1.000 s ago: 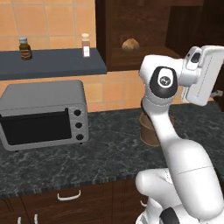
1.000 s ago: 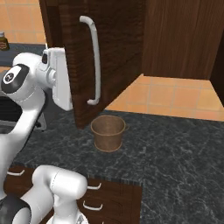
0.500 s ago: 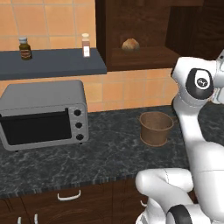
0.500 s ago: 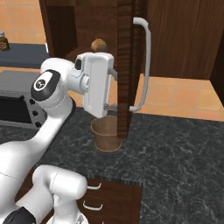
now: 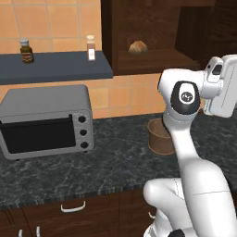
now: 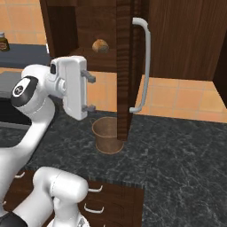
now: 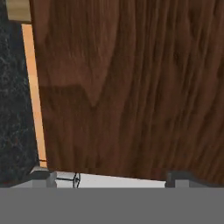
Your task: Open the cabinet, pick up the bread from the cabinet and place it in the basket. Then move the basket to the dining counter.
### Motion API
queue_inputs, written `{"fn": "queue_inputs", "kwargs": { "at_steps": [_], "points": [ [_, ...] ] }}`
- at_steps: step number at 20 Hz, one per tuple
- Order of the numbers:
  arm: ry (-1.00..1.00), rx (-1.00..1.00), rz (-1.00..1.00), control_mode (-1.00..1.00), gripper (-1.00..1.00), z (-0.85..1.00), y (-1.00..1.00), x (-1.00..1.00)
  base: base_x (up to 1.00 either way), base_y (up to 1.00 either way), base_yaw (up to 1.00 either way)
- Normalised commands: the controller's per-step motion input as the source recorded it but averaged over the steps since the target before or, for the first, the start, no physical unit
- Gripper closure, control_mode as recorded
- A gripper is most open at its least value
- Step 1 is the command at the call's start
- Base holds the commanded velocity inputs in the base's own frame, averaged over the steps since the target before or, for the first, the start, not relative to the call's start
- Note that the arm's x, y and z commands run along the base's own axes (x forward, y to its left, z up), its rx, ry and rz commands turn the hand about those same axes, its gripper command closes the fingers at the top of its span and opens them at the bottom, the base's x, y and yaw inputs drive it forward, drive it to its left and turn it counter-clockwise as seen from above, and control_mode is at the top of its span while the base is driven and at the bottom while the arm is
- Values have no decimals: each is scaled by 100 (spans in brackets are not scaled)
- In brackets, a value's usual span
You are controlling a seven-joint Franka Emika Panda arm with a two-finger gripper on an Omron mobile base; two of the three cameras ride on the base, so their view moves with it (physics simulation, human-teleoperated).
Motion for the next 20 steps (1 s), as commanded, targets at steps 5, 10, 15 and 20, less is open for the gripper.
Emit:
{"fn": "queue_inputs", "kwargs": {
  "at_steps": [5,10,15,20],
  "points": [
    [0,39,-1,-100,-100,-56,88,32,0,0,0],
    [1,69,-5,-100,-100,-91,76,80,0,0,0],
    [0,84,-16,-100,-100,-58,31,95,0,0,0],
    [-22,73,-21,-100,-100,-6,-3,44,0,0,0]
  ]
}}
